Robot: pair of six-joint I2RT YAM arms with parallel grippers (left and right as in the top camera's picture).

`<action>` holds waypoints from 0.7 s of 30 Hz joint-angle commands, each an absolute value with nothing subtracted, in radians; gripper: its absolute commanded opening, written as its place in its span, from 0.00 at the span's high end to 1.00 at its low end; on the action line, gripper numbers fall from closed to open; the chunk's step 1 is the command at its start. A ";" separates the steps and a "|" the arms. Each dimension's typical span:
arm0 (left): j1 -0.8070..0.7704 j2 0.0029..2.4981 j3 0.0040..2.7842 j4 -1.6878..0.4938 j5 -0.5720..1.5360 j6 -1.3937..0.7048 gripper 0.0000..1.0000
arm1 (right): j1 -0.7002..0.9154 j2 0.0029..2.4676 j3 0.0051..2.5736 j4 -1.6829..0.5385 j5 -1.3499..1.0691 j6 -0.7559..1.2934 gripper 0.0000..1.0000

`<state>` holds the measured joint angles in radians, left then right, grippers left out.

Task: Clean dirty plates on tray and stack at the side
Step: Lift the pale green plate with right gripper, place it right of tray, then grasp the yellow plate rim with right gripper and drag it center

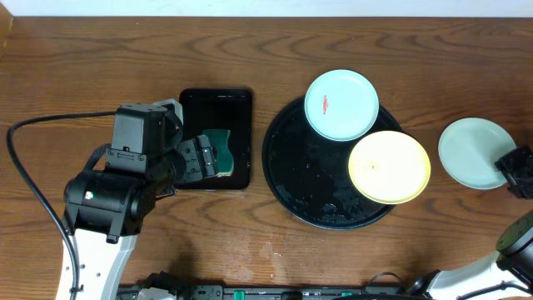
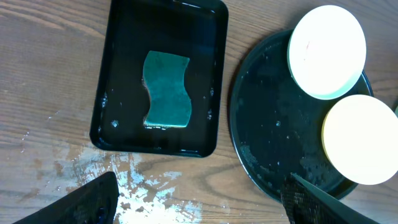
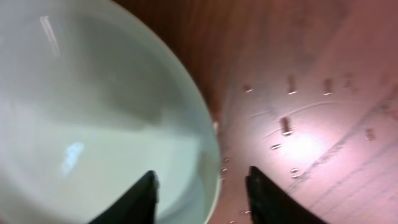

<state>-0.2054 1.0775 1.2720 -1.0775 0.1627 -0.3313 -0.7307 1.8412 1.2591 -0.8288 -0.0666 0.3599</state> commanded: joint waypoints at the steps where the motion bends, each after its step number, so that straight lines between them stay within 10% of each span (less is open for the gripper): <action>1: -0.201 1.079 1.296 -1.079 0.172 -0.314 0.15 | -0.723 1.768 1.261 -0.829 -0.197 0.282 0.47; 10: -0.201 1.079 1.296 -1.080 0.172 -0.314 0.16 | -0.536 1.593 1.260 -0.897 -0.358 0.139 0.51; 21: -0.201 1.102 1.296 -1.081 0.172 -0.314 0.16 | -0.171 1.590 1.139 -0.998 0.192 0.293 0.55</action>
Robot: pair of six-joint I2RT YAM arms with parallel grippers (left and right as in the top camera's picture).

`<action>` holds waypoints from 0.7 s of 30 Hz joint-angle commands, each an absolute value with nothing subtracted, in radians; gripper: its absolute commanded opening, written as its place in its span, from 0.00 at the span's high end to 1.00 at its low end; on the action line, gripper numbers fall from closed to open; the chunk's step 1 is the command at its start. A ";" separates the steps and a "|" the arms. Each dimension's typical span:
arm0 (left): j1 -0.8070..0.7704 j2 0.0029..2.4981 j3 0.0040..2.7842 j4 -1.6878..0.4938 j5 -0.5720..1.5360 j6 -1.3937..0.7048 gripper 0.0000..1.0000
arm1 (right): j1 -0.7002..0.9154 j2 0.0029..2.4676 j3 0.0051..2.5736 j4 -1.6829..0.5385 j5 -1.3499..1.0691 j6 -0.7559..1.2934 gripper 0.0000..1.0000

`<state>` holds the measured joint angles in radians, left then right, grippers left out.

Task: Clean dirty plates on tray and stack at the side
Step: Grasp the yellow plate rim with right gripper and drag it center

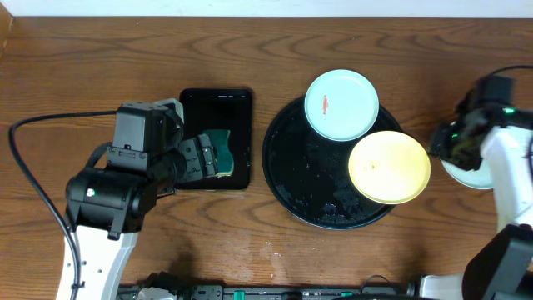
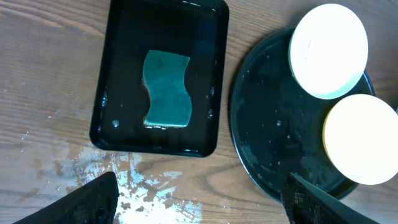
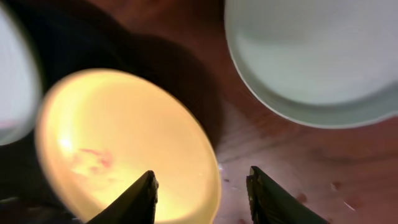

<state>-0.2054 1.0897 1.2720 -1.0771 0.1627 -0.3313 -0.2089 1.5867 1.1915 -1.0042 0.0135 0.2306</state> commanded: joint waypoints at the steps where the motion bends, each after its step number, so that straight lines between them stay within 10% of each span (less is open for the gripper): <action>1: -0.201 1.105 1.296 -1.084 0.172 -0.314 0.15 | -0.161 1.590 1.112 -0.979 0.192 0.293 0.56; 8: -0.201 1.129 1.295 -1.087 0.173 -0.314 0.15 | -0.162 1.590 0.941 -0.798 0.174 0.344 0.68; 12: -0.202 1.136 1.294 -1.092 0.173 -0.314 0.15 | -0.162 1.589 0.915 -0.755 0.113 0.335 0.99; 21: -0.201 1.136 1.294 -1.096 0.173 -0.314 0.15 | -0.162 1.459 0.995 -0.911 0.071 0.305 0.99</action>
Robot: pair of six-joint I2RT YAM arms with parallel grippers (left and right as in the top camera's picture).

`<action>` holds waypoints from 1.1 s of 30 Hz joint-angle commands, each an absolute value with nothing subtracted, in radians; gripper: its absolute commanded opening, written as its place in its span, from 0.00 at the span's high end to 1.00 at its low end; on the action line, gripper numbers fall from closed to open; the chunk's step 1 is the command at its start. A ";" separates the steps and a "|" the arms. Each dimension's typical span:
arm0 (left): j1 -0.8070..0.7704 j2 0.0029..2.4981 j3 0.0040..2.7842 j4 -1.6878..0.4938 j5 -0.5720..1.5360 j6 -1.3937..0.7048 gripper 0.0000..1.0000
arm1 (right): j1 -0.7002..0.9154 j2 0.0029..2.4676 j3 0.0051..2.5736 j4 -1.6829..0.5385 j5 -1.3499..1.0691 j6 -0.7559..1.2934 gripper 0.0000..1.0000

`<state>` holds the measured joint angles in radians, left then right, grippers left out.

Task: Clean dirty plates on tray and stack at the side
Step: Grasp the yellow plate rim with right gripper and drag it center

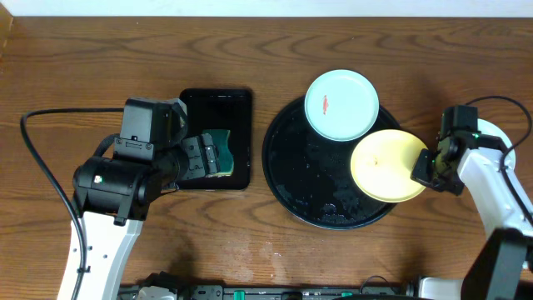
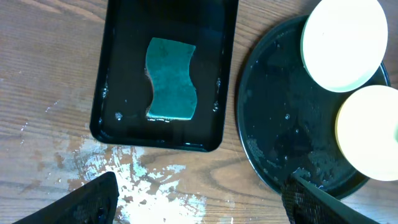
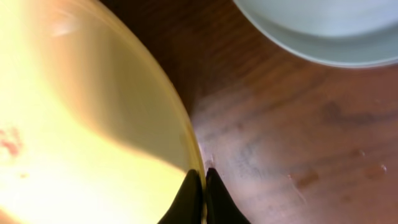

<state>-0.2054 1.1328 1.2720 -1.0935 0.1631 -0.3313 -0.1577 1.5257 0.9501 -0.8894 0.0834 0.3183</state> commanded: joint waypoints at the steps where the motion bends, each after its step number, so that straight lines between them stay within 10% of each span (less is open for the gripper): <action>1: -0.202 1.136 1.294 -1.096 0.173 -0.314 0.16 | -0.160 1.434 1.000 -0.920 0.038 0.285 0.99; 24: -0.201 1.137 1.294 -1.080 0.172 -0.314 0.16 | 0.315 1.604 0.942 -0.719 0.004 0.594 0.99; 28: -0.201 1.137 1.294 -1.080 0.171 -0.314 0.16 | 0.309 1.594 0.956 -0.723 0.007 0.498 0.68; 33: -0.201 1.154 1.291 -1.072 0.171 -0.314 0.16 | 0.280 1.550 1.038 -0.780 0.007 0.254 0.61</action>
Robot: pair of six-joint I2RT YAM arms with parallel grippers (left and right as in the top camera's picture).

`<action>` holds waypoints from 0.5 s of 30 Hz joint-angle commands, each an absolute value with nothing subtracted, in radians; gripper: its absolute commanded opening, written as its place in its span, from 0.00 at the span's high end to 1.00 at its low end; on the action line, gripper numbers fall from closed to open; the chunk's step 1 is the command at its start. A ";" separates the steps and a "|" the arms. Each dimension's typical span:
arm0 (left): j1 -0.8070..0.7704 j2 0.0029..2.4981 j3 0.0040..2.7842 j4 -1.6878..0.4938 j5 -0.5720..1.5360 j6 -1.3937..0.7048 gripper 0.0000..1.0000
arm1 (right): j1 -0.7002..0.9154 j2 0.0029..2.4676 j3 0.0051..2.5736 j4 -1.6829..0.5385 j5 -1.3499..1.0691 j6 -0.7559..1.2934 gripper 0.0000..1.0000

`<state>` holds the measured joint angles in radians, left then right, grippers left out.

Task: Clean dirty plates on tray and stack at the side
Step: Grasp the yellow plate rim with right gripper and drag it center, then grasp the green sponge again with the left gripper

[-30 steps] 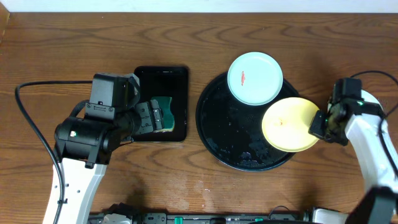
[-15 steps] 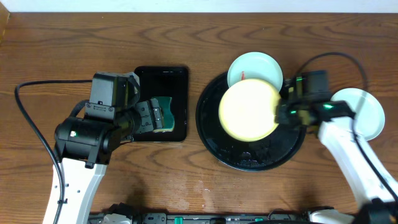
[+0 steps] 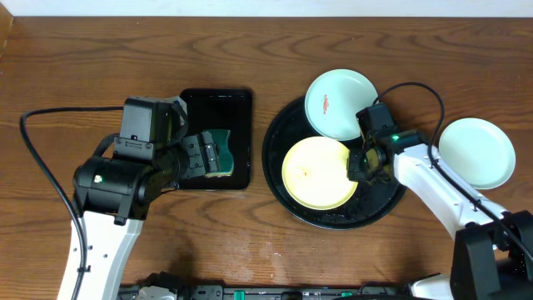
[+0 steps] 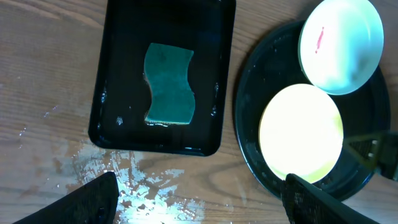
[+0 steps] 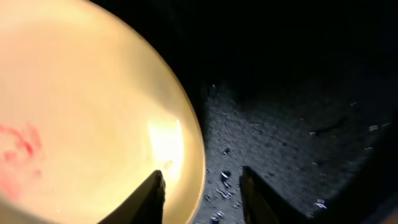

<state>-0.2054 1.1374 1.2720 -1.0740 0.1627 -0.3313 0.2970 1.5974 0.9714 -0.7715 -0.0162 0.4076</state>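
Note:
A yellow plate point(image 3: 316, 173) with a red smear point(image 5: 18, 143) lies in the middle of the round black tray point(image 3: 287, 196). My right gripper point(image 3: 360, 165) is open at its right rim, one finger over the plate and the other over the wet tray floor point(image 5: 202, 199). A pale blue plate point(image 3: 337, 104) with a red streak rests on the tray's far edge. A green sponge point(image 4: 169, 93) lies in the small rectangular tray point(image 4: 118, 134). My left gripper point(image 4: 199, 202) hangs open above that tray's near side, holding nothing.
A clean pale green plate point(image 3: 476, 152) sits on the table to the right of the round tray. White wet patches point(image 4: 124, 186) mark the wood near the rectangular tray. The right arm's cable arcs over the round tray's right side.
The yellow plate has gone from the tray's right edge to its middle. My right gripper, then shut on the plate's rim, is now open around that rim. The left arm has not moved.
My right gripper was open at the pale green plate on the right of the table. Then it was open between that plate and the yellow one. Then it was shut on the yellow plate's rim. Now the yellow plate lies mid-tray, released.

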 commanded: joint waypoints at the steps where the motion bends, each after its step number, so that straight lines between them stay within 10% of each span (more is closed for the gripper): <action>1: -0.202 1.164 1.287 -1.065 0.172 -0.314 0.16 | 0.273 1.545 1.052 -0.787 0.007 0.227 0.61; 15: -0.202 1.579 1.161 -0.823 0.093 -0.319 0.22 | 0.242 1.544 1.071 -0.767 -0.088 0.134 0.63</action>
<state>-0.2054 1.4754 1.1755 -0.8715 0.1158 -0.3317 0.2462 1.5528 1.0641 -0.7662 -0.0715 0.1585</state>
